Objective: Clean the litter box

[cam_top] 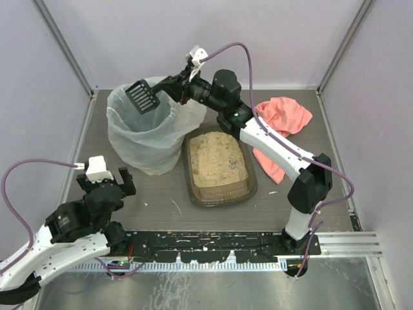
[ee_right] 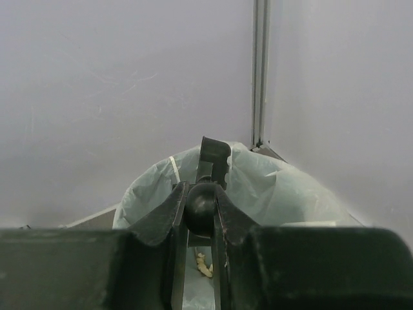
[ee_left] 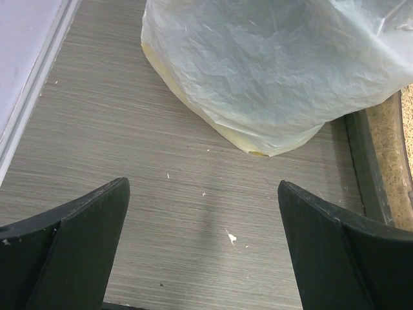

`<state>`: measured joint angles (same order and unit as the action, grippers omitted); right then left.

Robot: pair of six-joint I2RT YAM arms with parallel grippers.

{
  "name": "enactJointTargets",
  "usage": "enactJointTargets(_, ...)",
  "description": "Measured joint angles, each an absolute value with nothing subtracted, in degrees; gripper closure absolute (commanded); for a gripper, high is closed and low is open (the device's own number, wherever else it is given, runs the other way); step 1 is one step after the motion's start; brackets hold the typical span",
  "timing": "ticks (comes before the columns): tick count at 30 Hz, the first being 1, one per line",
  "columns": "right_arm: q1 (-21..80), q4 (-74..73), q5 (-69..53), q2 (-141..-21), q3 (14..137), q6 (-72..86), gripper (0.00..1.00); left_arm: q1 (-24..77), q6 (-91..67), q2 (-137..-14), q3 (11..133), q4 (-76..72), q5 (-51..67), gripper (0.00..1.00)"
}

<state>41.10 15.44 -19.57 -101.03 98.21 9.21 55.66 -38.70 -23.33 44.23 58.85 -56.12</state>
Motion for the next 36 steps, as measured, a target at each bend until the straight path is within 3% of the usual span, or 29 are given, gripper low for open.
enactJointTargets(11,41.3,11.2,-20.8,-98.5,100.9,-0.6,0.99,55.7,-37.9,-23.5,44.2,58.2,-55.7,0.0)
enactJointTargets(27,40.8,5.6,-4.8,-57.9,75.5,1.9,0.99,55.7,-36.7,-25.1,44.2,56.4,-55.3,0.01)
enactJointTargets(36,40.6,-9.1,7.7,-50.3,64.9,5.0,0.99,55.7,-36.6,-25.0,44.2,56.4,-55.2,0.01)
